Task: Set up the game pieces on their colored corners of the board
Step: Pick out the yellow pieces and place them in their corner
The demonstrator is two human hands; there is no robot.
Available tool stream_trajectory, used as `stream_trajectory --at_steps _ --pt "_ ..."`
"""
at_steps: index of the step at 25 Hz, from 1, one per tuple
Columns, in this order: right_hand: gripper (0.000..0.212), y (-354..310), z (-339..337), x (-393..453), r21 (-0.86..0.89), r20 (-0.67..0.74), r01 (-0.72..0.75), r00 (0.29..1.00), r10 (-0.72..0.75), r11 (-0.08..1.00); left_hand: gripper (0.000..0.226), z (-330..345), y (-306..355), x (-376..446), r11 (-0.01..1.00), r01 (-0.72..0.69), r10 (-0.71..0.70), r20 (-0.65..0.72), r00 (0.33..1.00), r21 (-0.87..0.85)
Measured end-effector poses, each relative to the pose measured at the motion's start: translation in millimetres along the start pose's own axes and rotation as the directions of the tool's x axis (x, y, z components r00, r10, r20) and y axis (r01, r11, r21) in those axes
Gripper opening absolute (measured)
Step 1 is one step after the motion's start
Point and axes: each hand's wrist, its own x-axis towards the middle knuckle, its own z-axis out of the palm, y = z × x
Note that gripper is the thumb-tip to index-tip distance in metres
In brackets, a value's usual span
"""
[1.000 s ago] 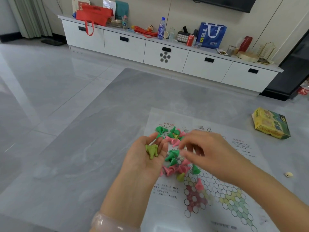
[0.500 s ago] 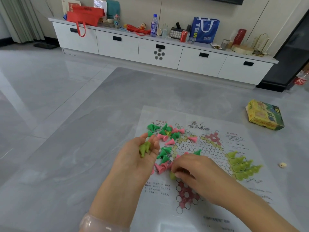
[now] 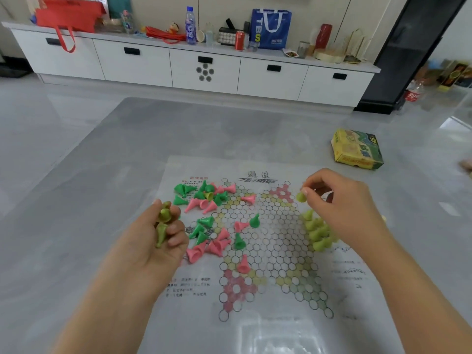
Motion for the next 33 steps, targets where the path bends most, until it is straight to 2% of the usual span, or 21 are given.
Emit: stream_trajectory --at_steps 3,6,11,24,30,33 --pt "0.009 21 4 7 -0.018 -0.005 -0.053 0.999 0.053 0.998 0.027 4 -9 3 0.999 0.002 -0.001 -0.003 1.0 0.042" --pt "0.008 29 12 11 0.019 0.052 -0.091 0.995 0.09 0.996 0.029 8 -13 4 0.998 -0.003 0.001 0.027 1.0 0.058" --pt "0.009 38 18 12 -0.008 0.12 -0.122 0.985 0.122 0.992 0.046 9 -16 4 0.982 -0.041 0.02 0.116 0.993 0.187" --pt "0.009 45 19 6 0.016 0.16 -0.133 0.979 0.128 0.991 0.04 10 -12 2 0.988 -0.034 0.018 0.108 0.994 0.149" --pt "0.007 45 18 5 0.012 0.175 -0.13 0.976 0.126 0.991 0.054 11 -11 -4 0.99 -0.049 0.031 0.138 0.99 0.131" --pt "0.013 44 17 5 -0.026 0.194 -0.089 0.977 0.092 0.996 0.059 12 -11 -6 0.99 -0.053 0.034 0.137 0.99 0.133"
